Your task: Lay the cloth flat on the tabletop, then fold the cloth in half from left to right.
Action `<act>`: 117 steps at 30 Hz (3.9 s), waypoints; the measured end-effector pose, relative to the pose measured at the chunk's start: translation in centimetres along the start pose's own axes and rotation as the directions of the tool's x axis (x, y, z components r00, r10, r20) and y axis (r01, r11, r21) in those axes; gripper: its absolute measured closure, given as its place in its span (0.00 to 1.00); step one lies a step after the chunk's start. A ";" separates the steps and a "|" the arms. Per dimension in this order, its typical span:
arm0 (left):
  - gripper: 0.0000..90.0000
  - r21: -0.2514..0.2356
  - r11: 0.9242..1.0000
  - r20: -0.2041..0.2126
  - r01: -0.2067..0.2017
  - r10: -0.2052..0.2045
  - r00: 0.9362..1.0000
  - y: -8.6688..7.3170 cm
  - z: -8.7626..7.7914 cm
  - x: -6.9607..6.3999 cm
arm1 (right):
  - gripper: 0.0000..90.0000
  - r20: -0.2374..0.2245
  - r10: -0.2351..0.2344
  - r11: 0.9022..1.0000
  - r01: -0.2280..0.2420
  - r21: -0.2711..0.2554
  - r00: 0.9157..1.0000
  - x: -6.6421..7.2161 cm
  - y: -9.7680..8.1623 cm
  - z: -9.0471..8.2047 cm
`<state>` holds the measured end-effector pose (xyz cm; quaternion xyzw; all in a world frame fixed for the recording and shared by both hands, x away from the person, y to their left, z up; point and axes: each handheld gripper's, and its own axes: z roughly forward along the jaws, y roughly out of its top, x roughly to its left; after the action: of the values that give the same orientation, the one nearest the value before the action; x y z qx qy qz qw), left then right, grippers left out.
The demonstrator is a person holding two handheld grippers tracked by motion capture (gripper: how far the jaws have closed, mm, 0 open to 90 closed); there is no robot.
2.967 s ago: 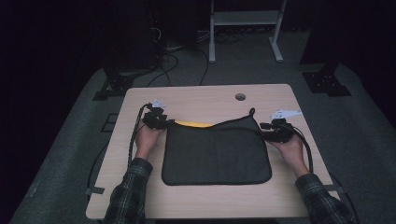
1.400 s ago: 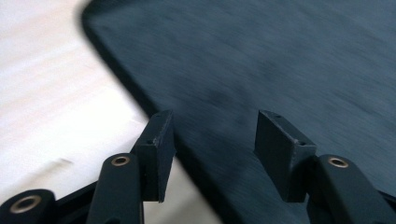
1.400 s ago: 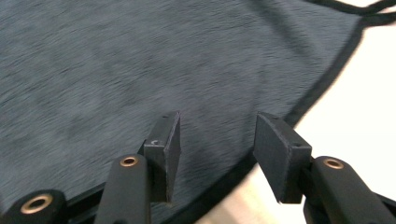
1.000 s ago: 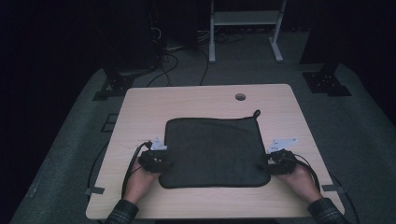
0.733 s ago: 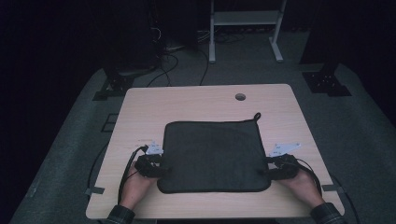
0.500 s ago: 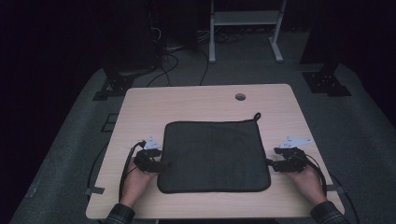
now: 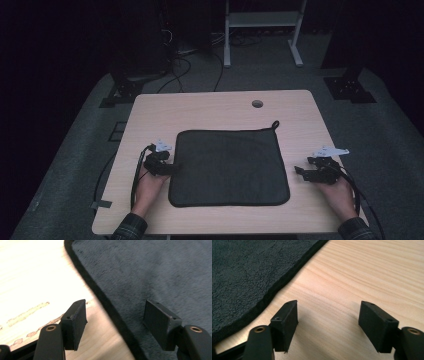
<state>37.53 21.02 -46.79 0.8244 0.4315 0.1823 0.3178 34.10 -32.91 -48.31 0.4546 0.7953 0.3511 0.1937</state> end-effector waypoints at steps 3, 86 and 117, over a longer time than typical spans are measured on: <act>0.40 0.000 1.000 0.010 0.017 -0.017 1.000 -0.2 0.1 0.2 | 0.27 0.000 0.002 1.000 -0.002 -0.015 1.000 0.0 -0.2 0.1; 0.92 -0.231 0.969 0.428 0.084 0.024 0.903 5.5 -0.4 -2.2 | 0.18 0.009 0.009 1.000 -0.009 -0.007 1.000 -0.1 -0.1 0.4; 0.92 -0.204 0.979 0.543 0.004 0.109 0.833 10.4 4.8 -8.6 | 0.18 0.009 0.009 1.000 -0.009 -0.007 1.000 -0.1 -0.1 0.4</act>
<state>41.65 7.73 -43.47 0.8181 0.2786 -0.0124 0.5030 34.35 -32.88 -48.64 0.4592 0.7912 0.3526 0.1972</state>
